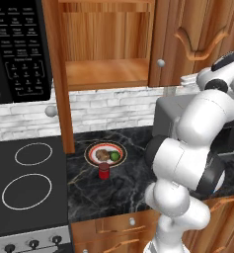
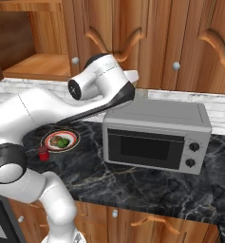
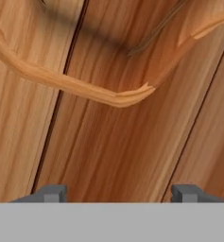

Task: Pick the avocado and bread from the counter and place them on the plate. Then pick the jam from the cabinet and place it next to the plate. Lastly close the cabinet door.

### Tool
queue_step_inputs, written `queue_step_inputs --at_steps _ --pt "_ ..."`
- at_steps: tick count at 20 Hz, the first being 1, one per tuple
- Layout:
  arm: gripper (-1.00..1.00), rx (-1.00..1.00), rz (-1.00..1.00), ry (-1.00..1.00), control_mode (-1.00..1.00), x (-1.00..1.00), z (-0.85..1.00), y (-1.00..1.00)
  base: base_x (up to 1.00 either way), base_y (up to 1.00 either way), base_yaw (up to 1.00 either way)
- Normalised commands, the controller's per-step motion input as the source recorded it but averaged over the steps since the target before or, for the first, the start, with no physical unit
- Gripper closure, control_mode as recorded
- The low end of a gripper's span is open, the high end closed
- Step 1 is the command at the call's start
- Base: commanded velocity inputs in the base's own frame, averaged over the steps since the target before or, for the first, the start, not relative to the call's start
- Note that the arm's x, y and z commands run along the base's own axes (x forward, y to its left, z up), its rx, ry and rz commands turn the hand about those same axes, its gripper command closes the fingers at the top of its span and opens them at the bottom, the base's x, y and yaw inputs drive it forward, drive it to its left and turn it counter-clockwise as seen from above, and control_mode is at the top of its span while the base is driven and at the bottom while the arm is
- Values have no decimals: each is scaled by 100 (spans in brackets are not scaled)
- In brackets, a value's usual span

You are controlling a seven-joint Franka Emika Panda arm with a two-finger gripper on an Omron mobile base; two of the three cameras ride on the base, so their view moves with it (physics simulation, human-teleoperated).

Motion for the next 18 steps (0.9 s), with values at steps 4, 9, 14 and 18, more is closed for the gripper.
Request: queue_step_inputs --at_steps 4,9,14,18 --pt "-100 0 8 0 -100 67 33 20 0 0 0" --pt "-100 0 8 0 -100 29 45 21 0 0 0" --pt "-100 0 22 2 -100 -77 99 33 0 0 0" --pt "-100 0 22 2 -100 -97 98 45 0 0 0"
